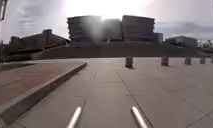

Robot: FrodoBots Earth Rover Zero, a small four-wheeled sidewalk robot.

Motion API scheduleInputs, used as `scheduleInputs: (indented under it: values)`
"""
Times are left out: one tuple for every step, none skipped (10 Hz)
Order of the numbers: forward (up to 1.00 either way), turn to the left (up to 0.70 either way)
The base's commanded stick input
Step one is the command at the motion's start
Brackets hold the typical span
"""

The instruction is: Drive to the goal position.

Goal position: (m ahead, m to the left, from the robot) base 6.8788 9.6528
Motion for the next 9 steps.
scheduleInputs:
  values:
    - [1.0,0.0]
    - [1.0,0.0]
    - [1.0,0.0]
    - [1.0,0.0]
    - [1.0,0.0]
    - [1.0,0.0]
    - [1.0,0.0]
    - [1.0,0.0]
    - [1.0,0.0]
